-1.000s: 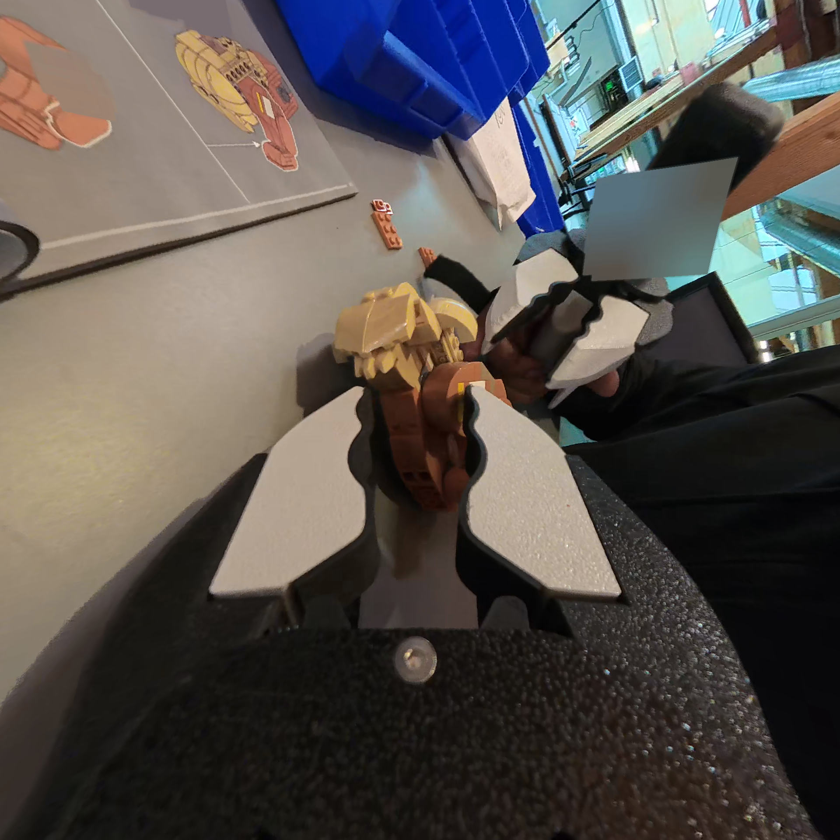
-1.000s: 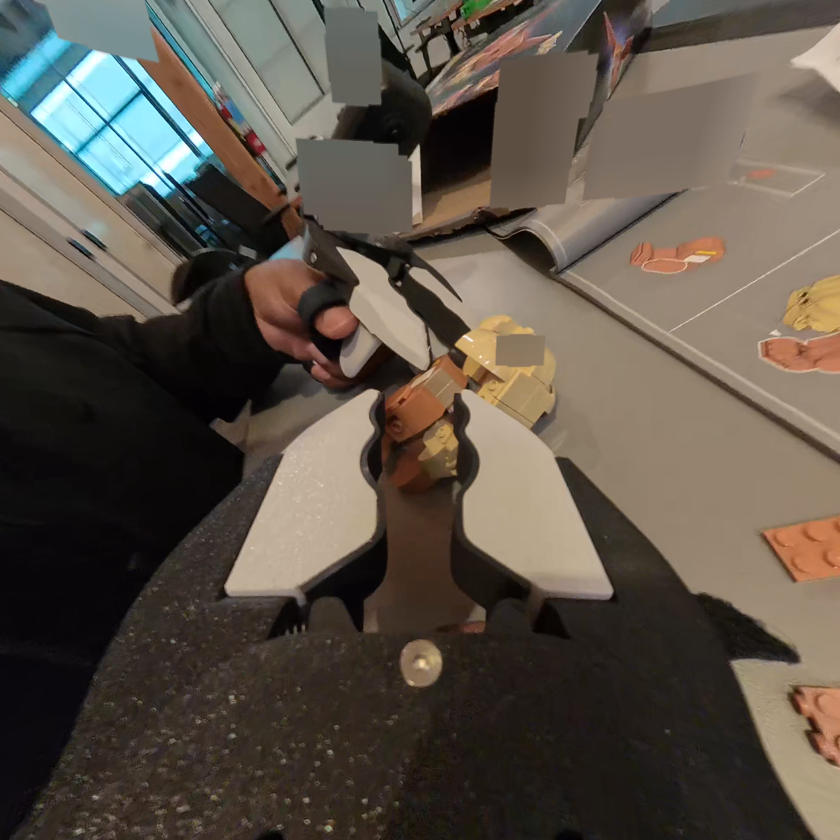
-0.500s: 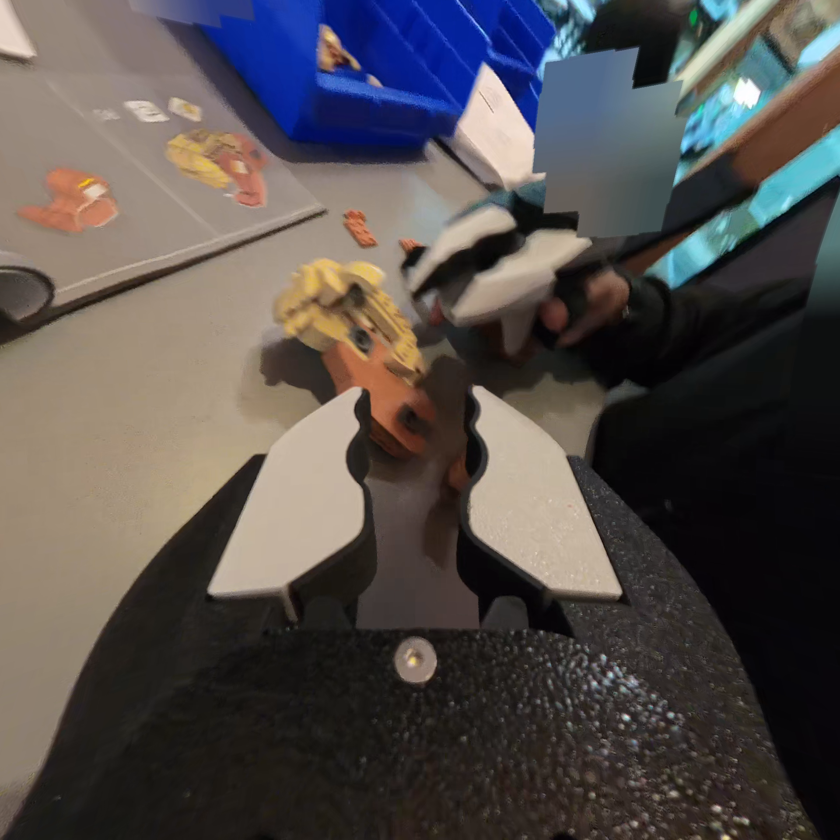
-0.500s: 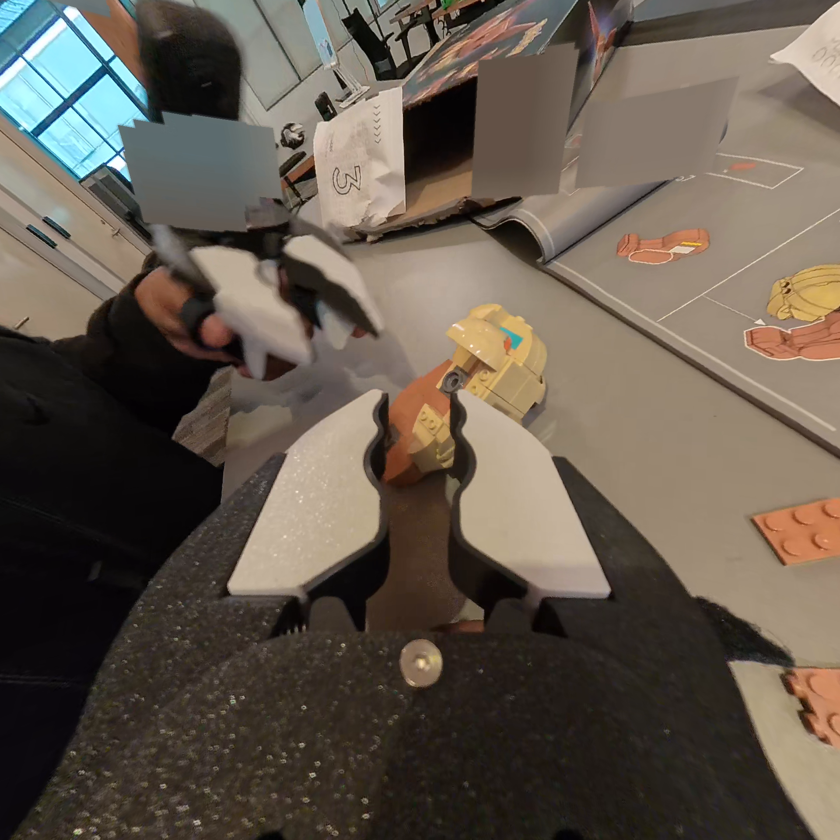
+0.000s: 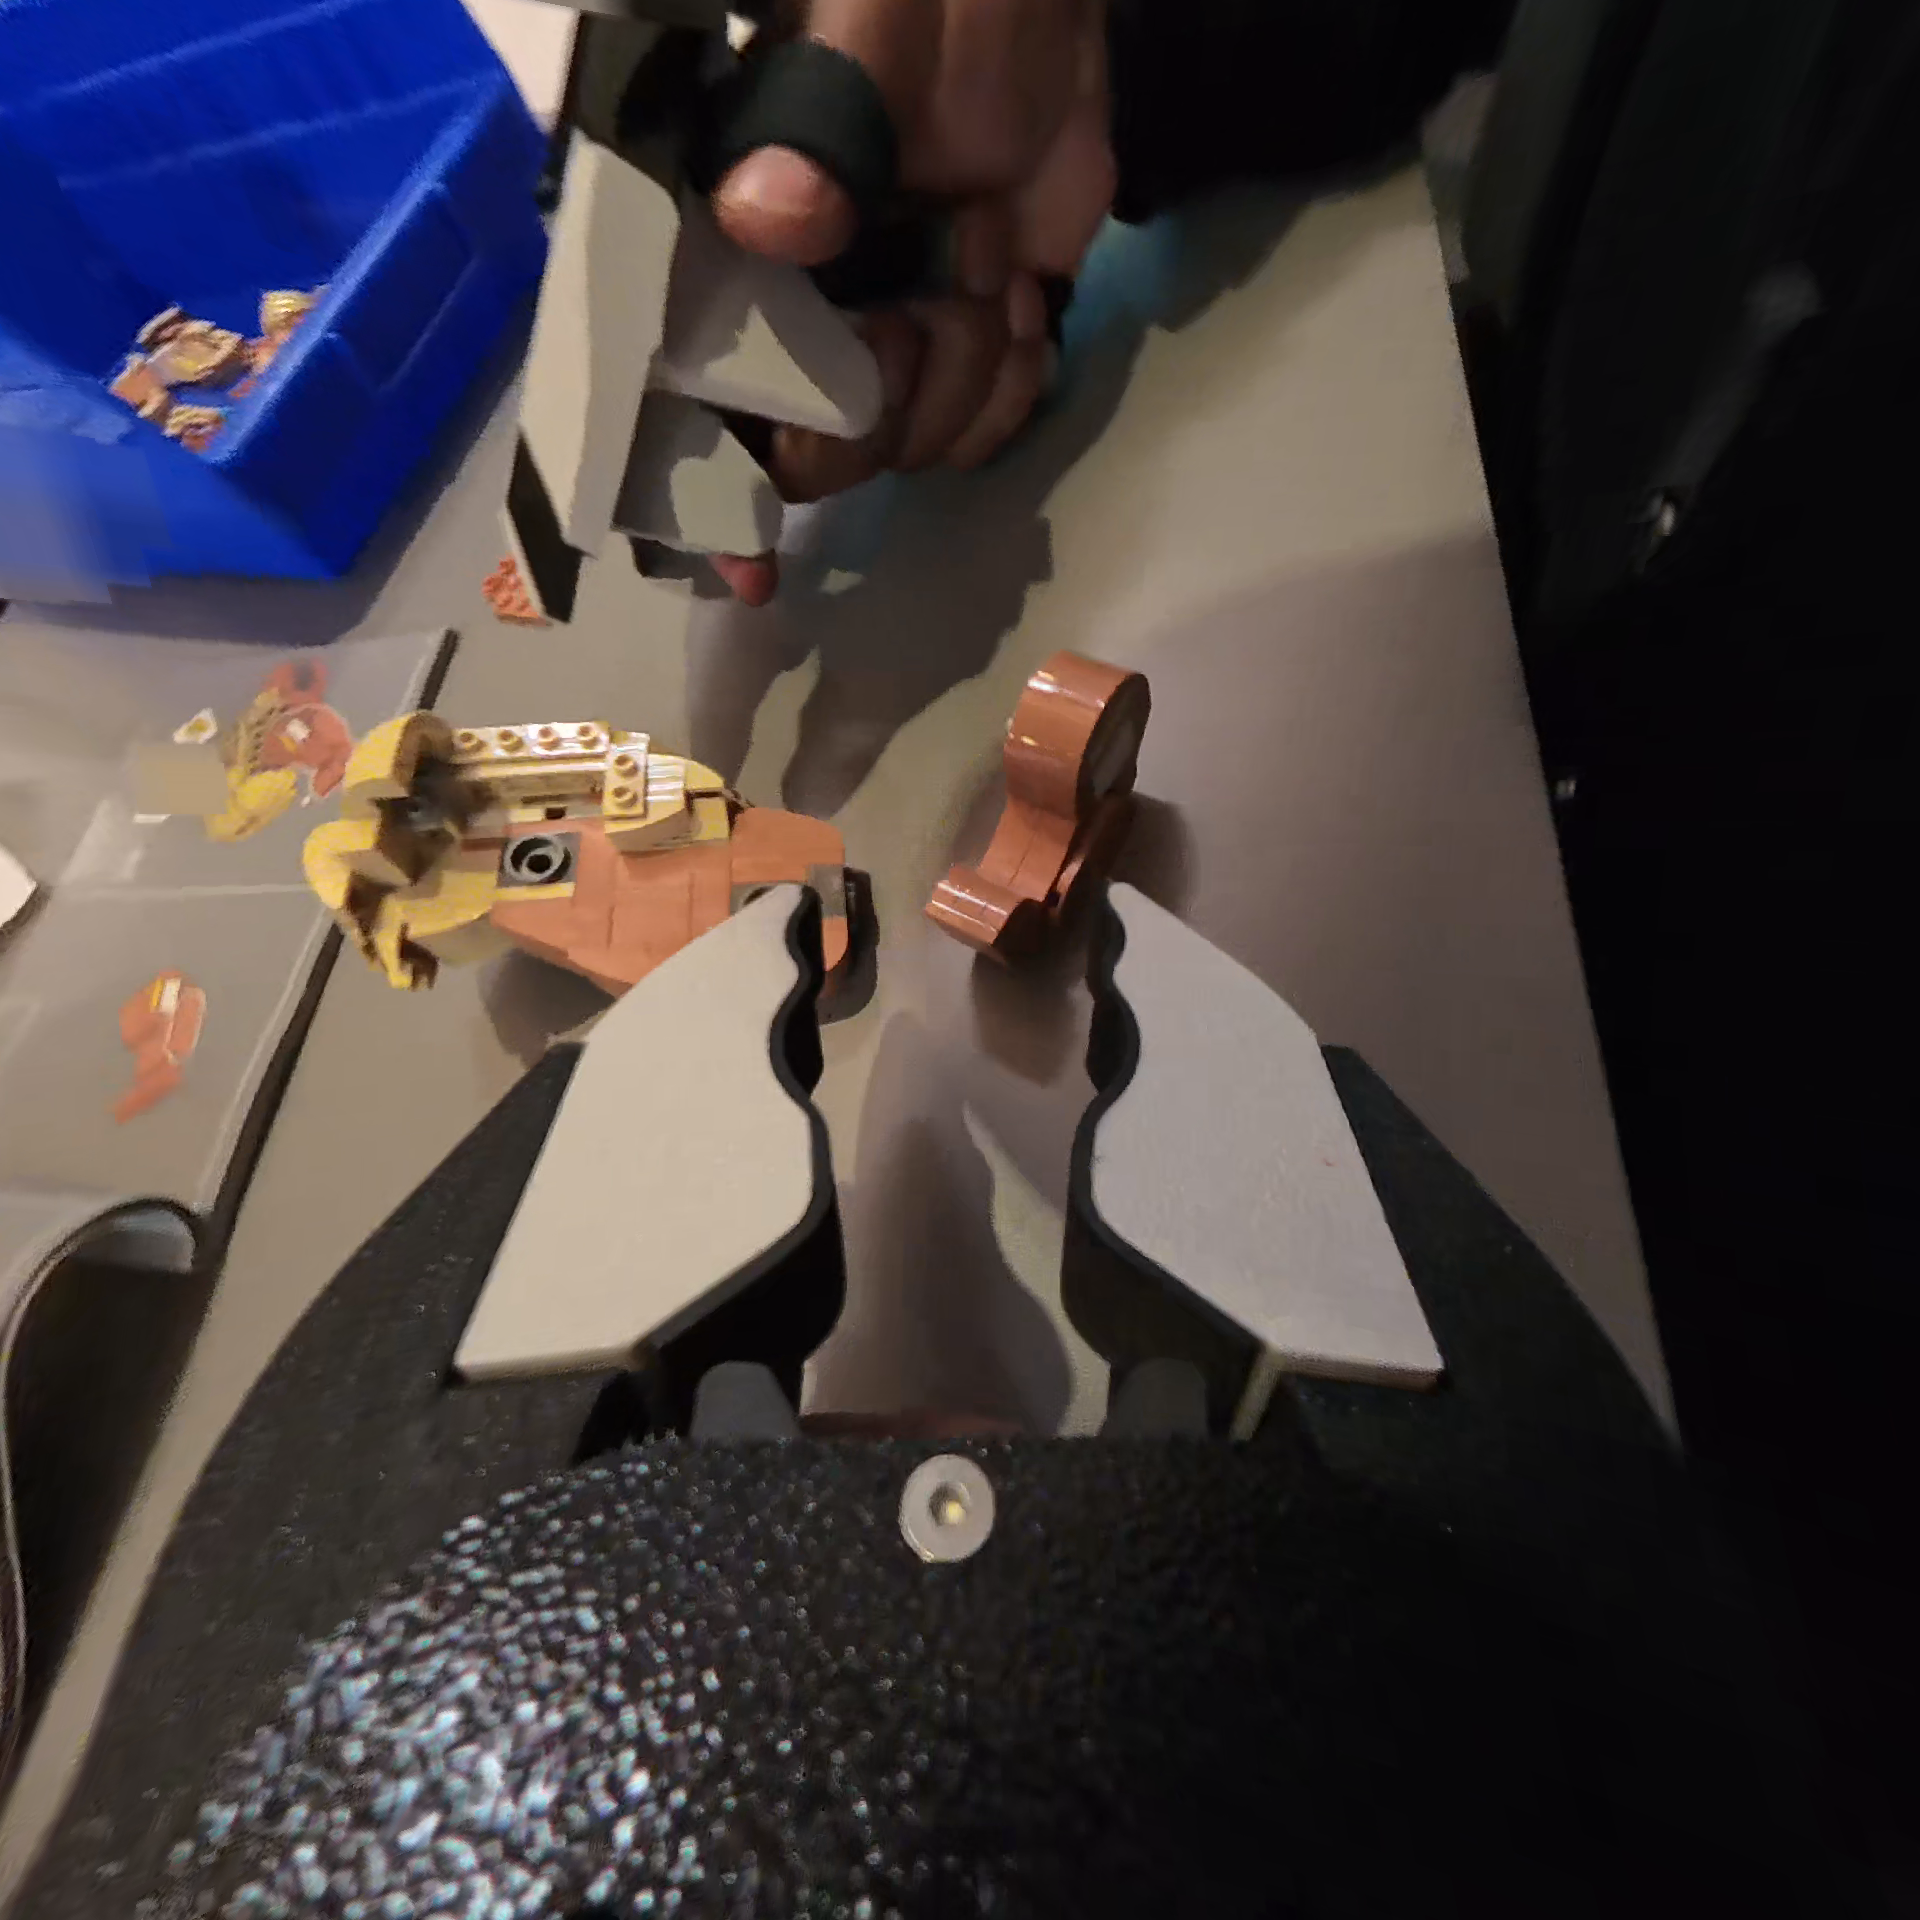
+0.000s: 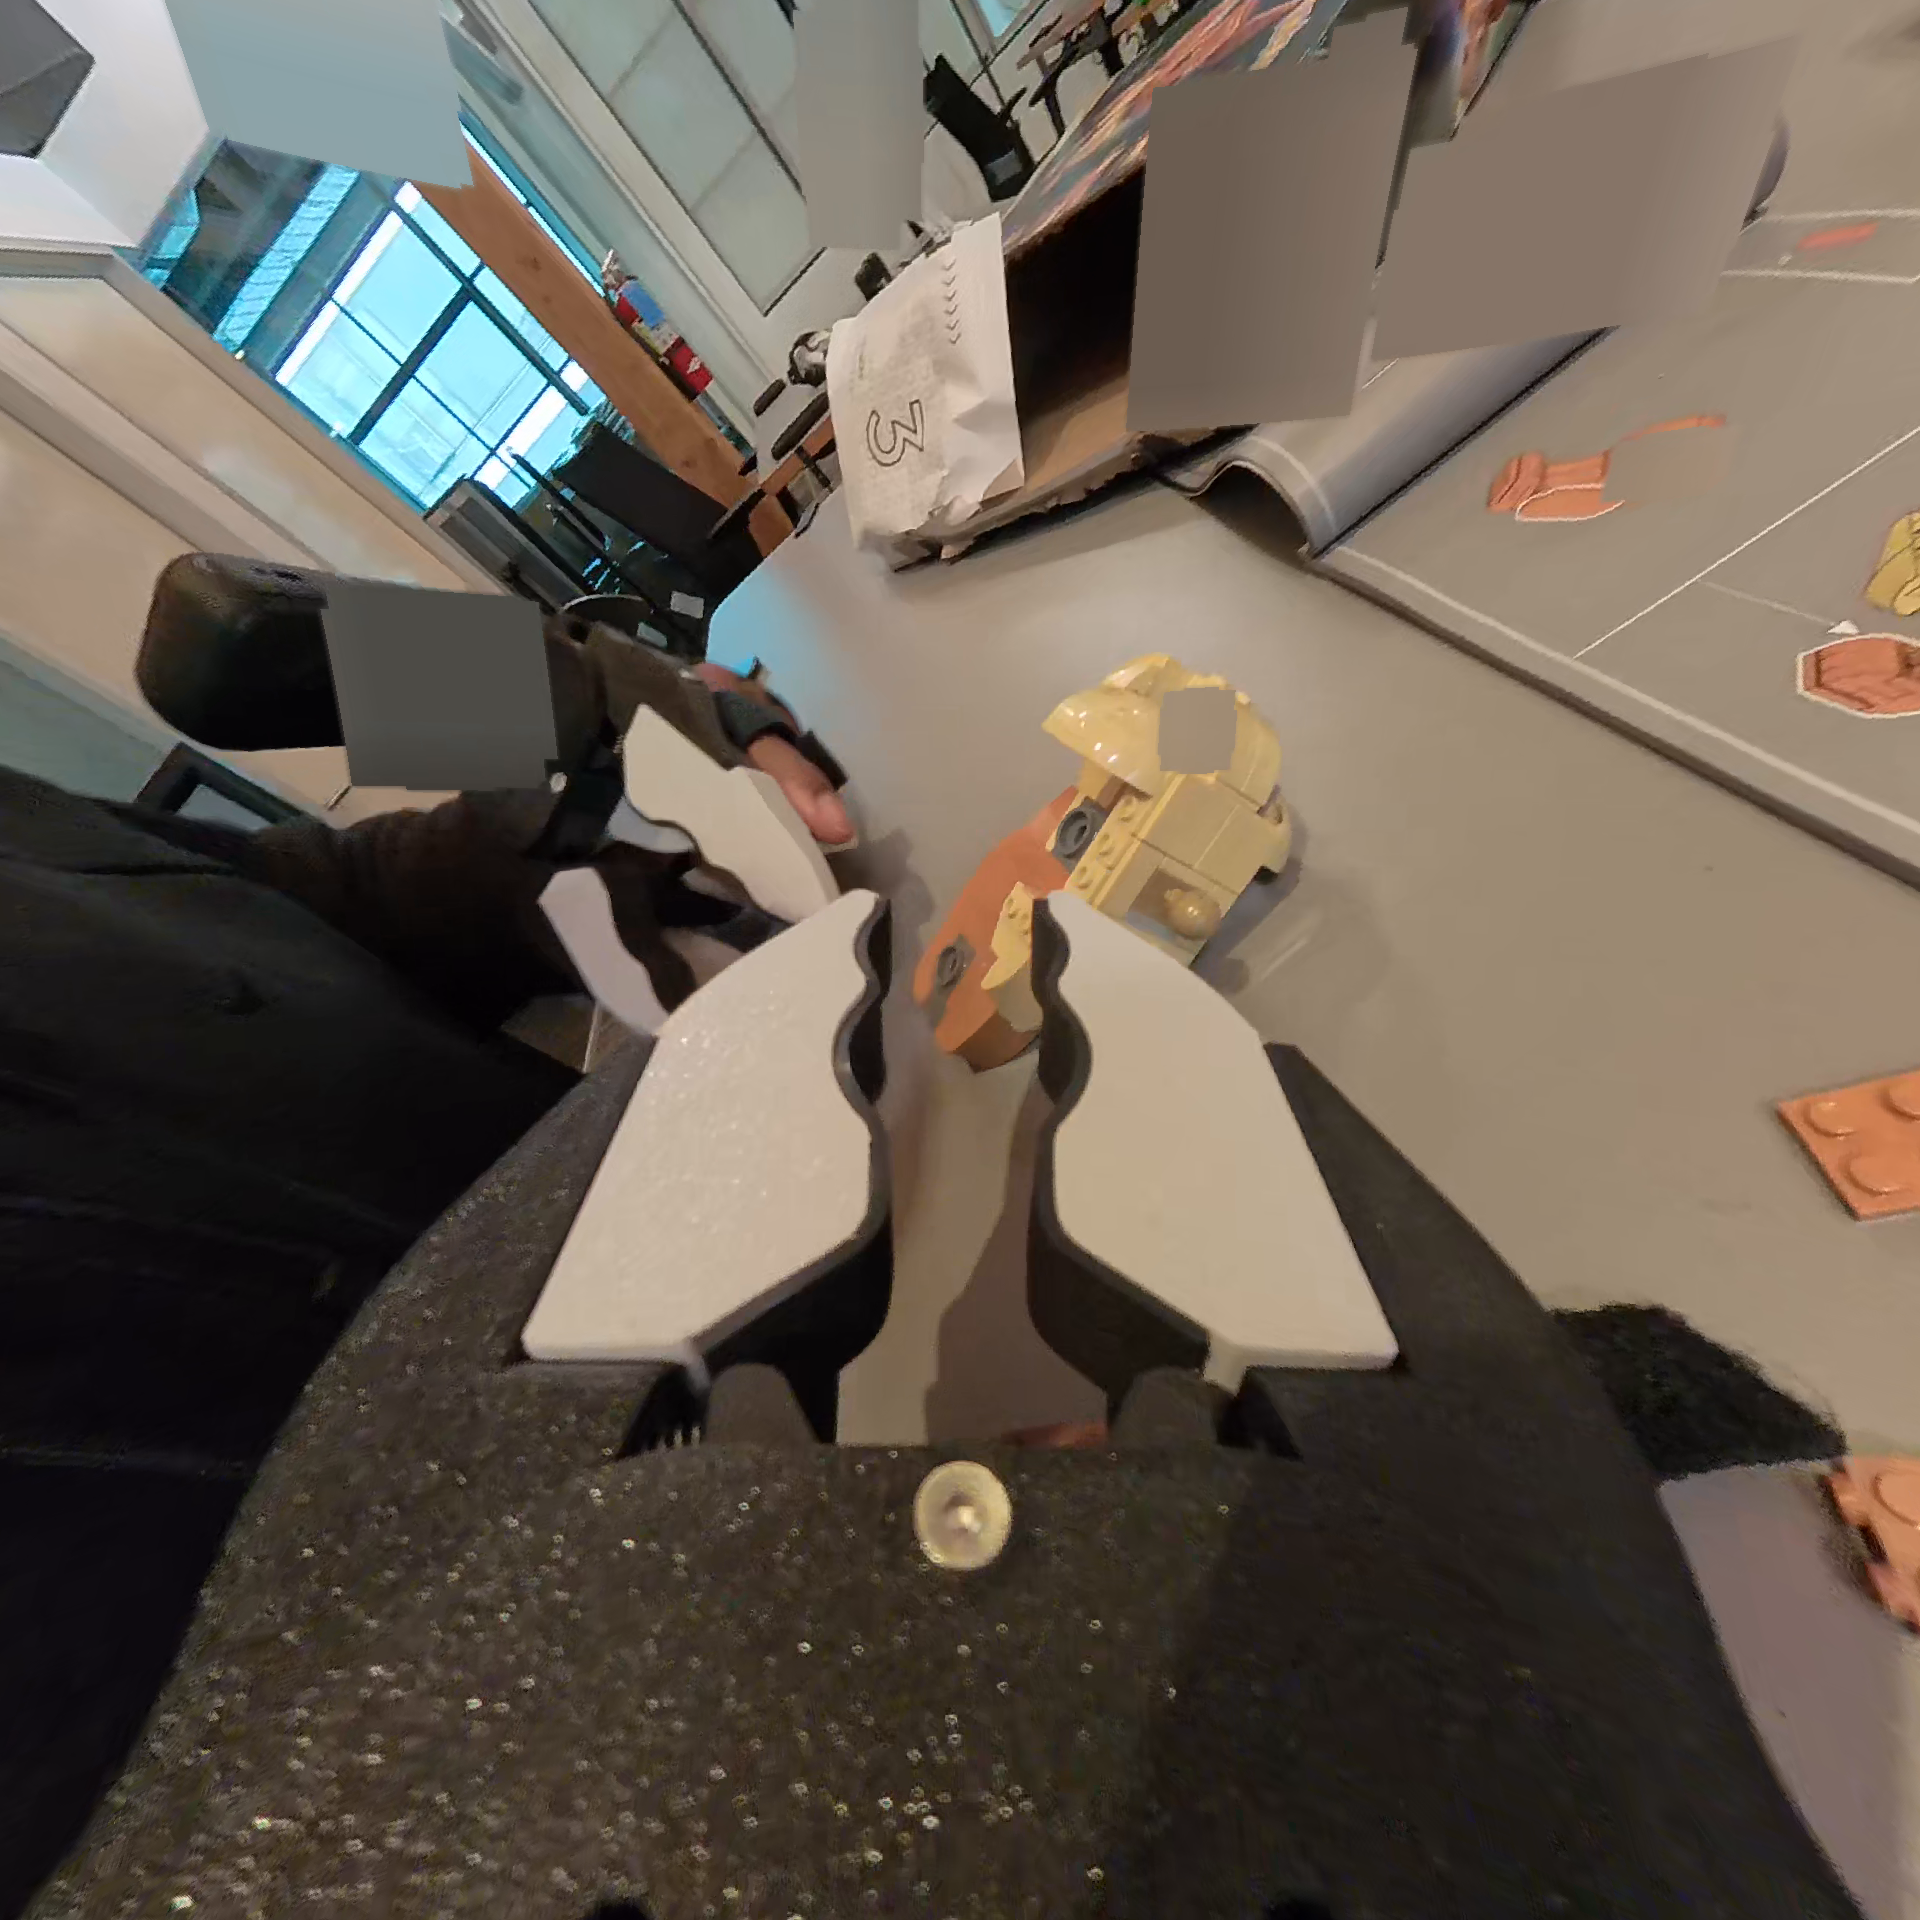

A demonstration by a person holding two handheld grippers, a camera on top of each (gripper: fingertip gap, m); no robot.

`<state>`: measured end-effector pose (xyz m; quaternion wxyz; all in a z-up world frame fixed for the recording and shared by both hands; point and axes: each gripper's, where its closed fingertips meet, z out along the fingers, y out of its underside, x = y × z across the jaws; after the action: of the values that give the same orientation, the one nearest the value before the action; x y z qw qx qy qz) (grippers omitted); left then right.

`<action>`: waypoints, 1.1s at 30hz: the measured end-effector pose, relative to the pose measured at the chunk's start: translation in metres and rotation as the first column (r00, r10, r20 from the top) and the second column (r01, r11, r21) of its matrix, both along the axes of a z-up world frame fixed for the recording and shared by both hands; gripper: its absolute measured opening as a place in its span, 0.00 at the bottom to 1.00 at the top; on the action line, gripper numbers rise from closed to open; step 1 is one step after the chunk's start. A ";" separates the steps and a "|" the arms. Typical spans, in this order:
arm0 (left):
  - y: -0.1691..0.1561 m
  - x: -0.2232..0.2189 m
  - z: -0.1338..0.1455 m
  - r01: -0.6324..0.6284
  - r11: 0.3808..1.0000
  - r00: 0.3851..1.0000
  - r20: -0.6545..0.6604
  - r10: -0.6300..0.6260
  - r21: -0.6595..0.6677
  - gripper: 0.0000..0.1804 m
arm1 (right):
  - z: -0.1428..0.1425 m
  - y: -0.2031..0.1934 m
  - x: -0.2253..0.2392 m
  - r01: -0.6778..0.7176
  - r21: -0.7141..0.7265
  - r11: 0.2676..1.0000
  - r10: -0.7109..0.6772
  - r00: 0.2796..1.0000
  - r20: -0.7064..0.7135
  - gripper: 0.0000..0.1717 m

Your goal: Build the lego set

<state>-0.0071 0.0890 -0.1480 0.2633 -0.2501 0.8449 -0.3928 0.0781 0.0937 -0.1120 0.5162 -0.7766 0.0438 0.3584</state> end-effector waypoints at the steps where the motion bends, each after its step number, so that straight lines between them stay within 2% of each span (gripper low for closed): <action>1: 0.000 0.000 -0.003 0.039 0.999 0.999 -0.010 -0.039 0.019 0.26 | 0.000 -0.002 -0.001 -0.013 -0.002 1.000 0.013 1.000 -0.003 0.15; 6: -0.006 0.000 -0.012 0.175 0.983 0.984 -0.040 -0.173 0.056 0.22 | 0.002 -0.005 0.001 -0.030 0.001 1.000 0.030 0.998 -0.053 0.15; 9: -0.006 0.001 -0.018 0.187 0.980 0.982 -0.054 -0.183 0.075 0.12 | 0.001 -0.005 -0.001 -0.046 -0.001 0.999 0.046 0.998 -0.051 0.15; 13: -0.010 -0.004 -0.018 0.174 0.984 0.974 -0.143 -0.176 -0.025 0.10 | 0.002 -0.005 -0.002 -0.056 0.010 0.998 0.056 0.998 -0.020 0.16; 20: -0.013 -0.007 -0.010 0.016 0.964 0.934 -0.341 -0.108 -0.264 0.09 | 0.005 -0.005 0.014 0.006 0.063 0.998 -0.011 0.997 0.080 0.16; 24: -0.009 -0.003 0.001 -0.100 0.906 0.906 -0.415 -0.088 -0.410 0.09 | 0.006 -0.006 0.017 0.009 0.084 0.996 -0.020 0.991 0.131 0.17; 29: -0.002 -0.001 0.013 -0.186 0.819 0.894 -0.440 -0.089 -0.544 0.09 | 0.004 -0.011 0.009 -0.042 0.103 0.994 0.017 0.973 0.230 0.18; 33: 0.010 0.004 0.027 -0.273 0.698 0.889 -0.451 -0.079 -0.662 0.09 | 0.004 -0.014 -0.003 -0.107 0.131 0.986 0.058 0.942 0.332 0.19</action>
<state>-0.0034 0.0987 -0.1208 -0.0334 -0.4605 0.6496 -0.6040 0.0750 0.0797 -0.1085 0.5568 -0.7860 -0.1016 0.2485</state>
